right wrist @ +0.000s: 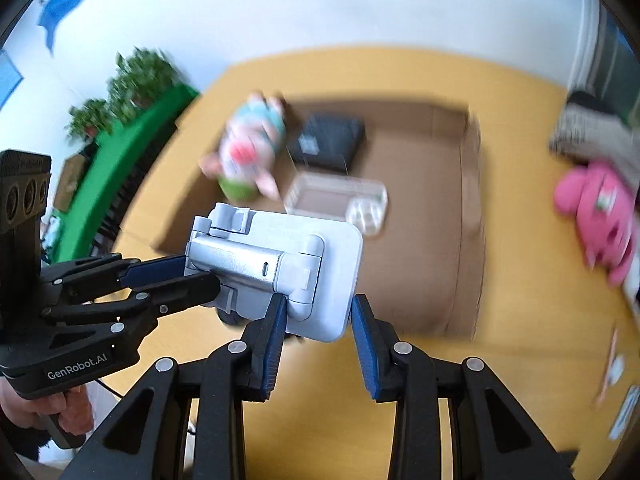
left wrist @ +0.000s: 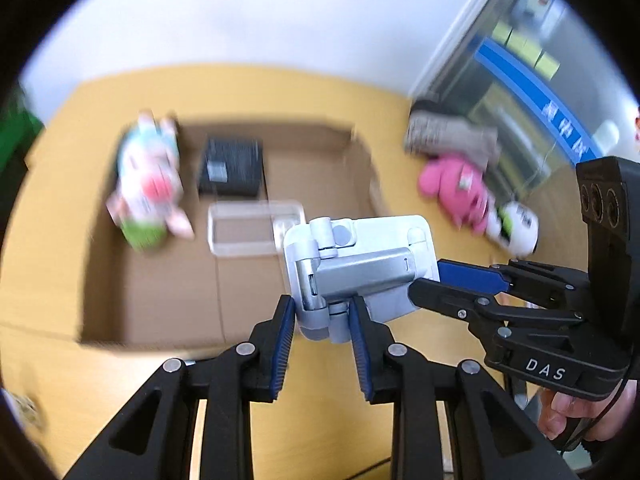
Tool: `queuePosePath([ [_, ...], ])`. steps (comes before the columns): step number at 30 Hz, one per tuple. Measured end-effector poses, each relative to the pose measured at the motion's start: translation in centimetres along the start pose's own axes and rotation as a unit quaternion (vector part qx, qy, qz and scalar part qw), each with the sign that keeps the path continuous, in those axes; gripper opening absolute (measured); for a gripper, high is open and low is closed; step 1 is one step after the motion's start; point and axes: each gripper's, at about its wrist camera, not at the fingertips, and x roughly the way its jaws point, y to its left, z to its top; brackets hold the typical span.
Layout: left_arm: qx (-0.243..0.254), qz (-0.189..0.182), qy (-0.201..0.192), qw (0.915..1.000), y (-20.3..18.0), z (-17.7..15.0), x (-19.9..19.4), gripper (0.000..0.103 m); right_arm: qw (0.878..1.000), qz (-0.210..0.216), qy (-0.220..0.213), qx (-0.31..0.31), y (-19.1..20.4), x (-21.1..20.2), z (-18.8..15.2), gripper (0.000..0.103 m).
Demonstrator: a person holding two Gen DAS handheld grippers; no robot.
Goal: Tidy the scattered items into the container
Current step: 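Lift the white phone stand with the right gripper and carry it over the box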
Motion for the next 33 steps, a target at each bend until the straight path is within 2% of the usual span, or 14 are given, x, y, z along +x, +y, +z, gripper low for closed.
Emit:
queuePosePath([
  [7,0.005,0.013,-0.109,0.994,-1.2,5.9,-7.6,0.026,0.992,-0.019,-0.105,-0.06,4.4,-8.3,7.0,0.035],
  [13,0.003,0.016,-0.158,0.9873,-1.3,8.0,-11.5,0.023,0.984,-0.03,-0.152,-0.089,7.0,-12.6,10.1,0.035],
  [20,-0.006,0.013,-0.173,0.9848,-0.8,8.5,-12.6,0.022,0.981,-0.033,-0.162,-0.102,8.4,-14.4,11.1,0.035],
  [33,-0.013,0.01,-0.175,0.9845,-0.2,8.5,-12.8,0.02,0.982,-0.029,-0.157,-0.098,8.1,-13.8,11.9,0.035],
])
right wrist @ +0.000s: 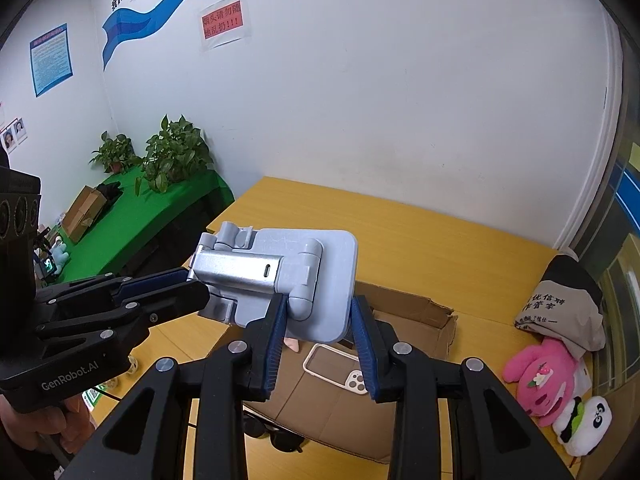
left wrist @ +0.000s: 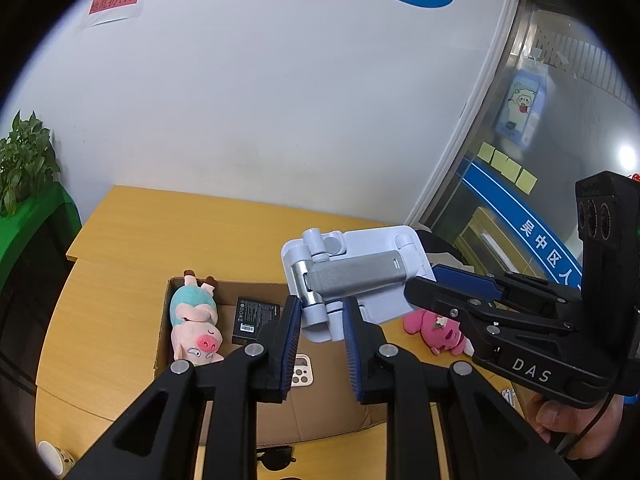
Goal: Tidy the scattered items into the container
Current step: 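Lift the white phone stand with the right gripper and carry it over the box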
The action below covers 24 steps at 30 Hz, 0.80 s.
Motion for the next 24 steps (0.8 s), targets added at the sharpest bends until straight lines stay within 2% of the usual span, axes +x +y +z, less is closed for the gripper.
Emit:
queuePosePath([
  [24,-0.014,0.009,0.023,0.9996,1.3,-0.5,0.7,0.02,1.0,0.012,0.018,0.017,0.2,2.2,-0.5,0.035],
])
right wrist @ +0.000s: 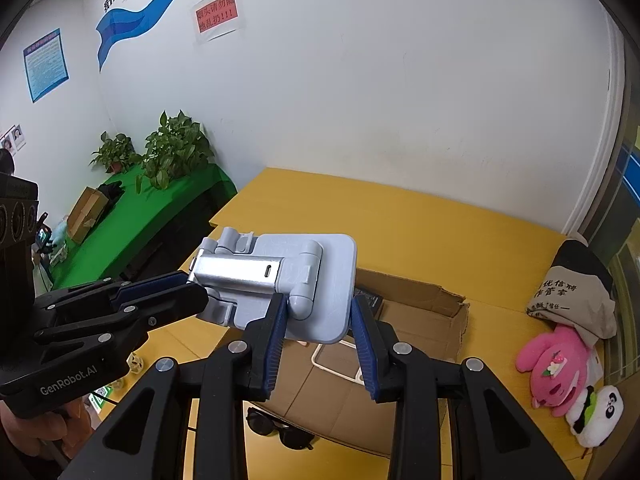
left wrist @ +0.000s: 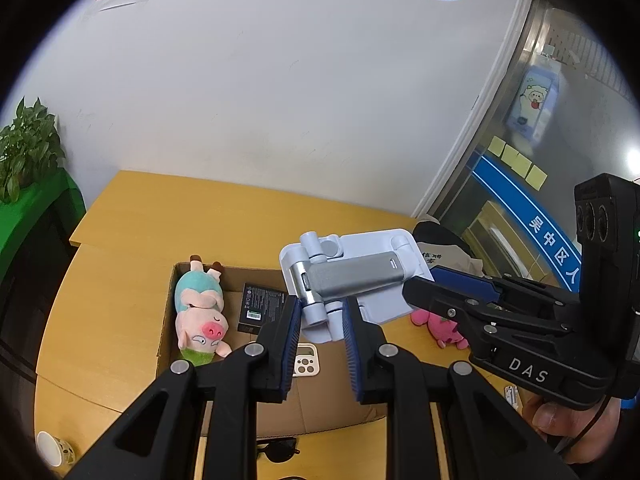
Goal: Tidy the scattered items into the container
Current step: 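Lift the white phone stand with the right gripper and carry it over the box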
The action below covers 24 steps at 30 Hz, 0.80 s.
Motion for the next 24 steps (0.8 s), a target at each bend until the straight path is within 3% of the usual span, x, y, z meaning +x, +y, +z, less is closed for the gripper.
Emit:
queuePosePath([
  [17,-0.011,-0.008,0.021,0.9997,5.1,-0.2,0.7,0.02,1.0,-0.008,0.025,0.003,3.0,4.3,0.8,0.035],
  [24,-0.016,-0.001,0.054,0.9984,7.3,-1.6,2.5,0.02,0.998,0.005,0.051,0.021,3.4,7.6,-0.6,0.035],
])
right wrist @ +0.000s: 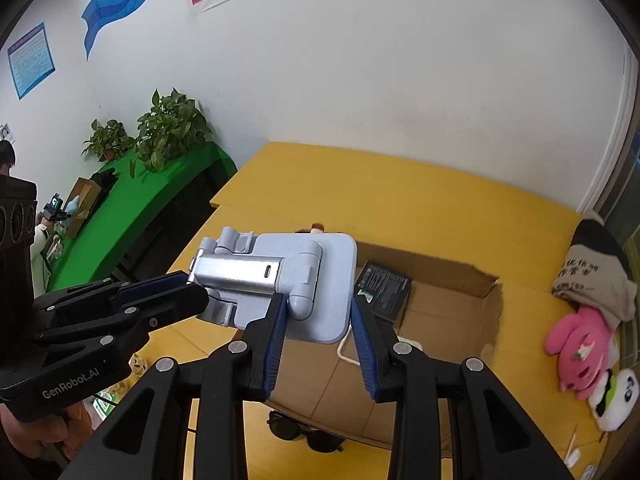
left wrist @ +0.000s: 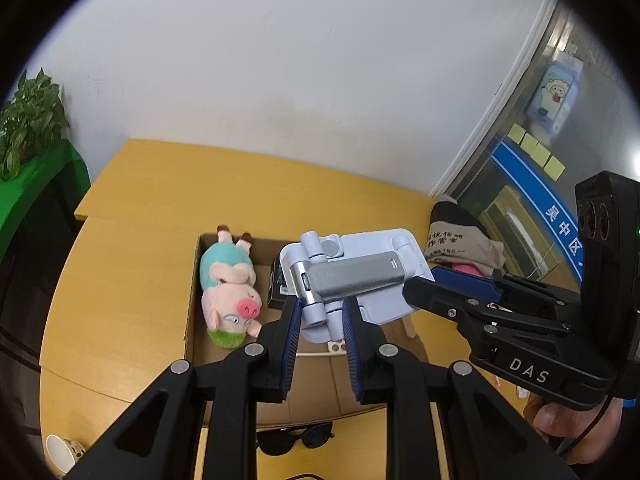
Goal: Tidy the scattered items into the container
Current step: 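Lift the white phone stand with the right gripper and carry it over the box, then lower the phone stand into the box and open the right gripper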
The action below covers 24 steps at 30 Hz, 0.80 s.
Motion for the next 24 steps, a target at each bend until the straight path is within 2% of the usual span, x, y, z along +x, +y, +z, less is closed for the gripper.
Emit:
queuePosePath([
  [12,-0.015,0.011,0.097,0.9951,5.0,-5.0,8.0,0.02,0.992,0.046,0.079,0.084,-2.5,9.8,-6.6,0.035],
  [20,-0.027,0.026,0.161,0.9862,8.4,-8.9,13.6,0.02,0.977,0.075,0.136,0.146,-3.7,17.9,-11.6,0.035],
  [24,-0.035,0.036,0.179,0.9825,10.0,-10.3,15.4,0.02,0.97,0.083,0.16,0.163,-4.0,21.1,-13.7,0.035],
])
